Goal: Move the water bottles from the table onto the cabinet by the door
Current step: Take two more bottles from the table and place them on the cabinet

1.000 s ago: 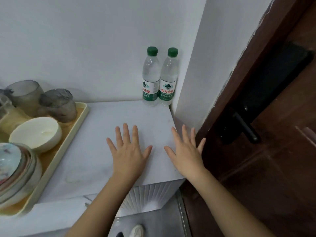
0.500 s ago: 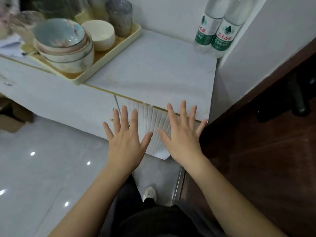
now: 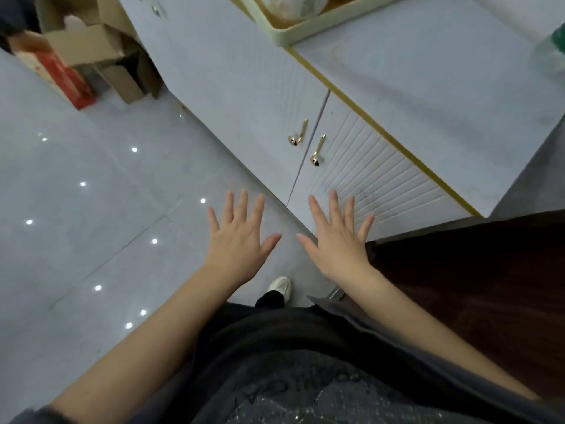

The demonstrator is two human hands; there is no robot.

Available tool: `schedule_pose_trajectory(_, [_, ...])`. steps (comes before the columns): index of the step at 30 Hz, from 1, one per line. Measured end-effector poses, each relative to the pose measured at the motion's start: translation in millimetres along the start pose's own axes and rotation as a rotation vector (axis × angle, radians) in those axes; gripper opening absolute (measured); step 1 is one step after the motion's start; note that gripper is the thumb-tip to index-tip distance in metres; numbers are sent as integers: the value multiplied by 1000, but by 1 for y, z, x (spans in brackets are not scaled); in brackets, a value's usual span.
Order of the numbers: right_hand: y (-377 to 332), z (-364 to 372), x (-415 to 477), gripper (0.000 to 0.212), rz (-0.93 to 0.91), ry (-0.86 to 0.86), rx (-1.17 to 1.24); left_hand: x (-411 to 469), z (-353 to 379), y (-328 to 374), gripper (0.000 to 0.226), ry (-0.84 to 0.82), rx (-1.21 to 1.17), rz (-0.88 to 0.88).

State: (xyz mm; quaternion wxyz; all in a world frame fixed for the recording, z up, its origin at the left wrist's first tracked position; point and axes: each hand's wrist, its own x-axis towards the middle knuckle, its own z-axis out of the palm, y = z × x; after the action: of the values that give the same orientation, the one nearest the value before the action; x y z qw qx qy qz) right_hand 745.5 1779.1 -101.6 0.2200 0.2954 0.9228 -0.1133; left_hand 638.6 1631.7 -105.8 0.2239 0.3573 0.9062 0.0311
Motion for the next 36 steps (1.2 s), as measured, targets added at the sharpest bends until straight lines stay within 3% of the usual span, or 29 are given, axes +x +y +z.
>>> schedule_pose_trajectory(7, [-70, 7, 18, 75, -185, -73, -111, -44, 6, -65, 76, -56, -91, -221])
schedule_pose_trajectory(21, [-294, 51, -23, 75, -489, -155, -277, -176, 25, -254, 75, -39, -225, -481])
schedule_pose_trajectory(36, [-503, 110, -82, 74, -966, -331, -586, -322, 73, -360, 75, 52, -577, -1079])
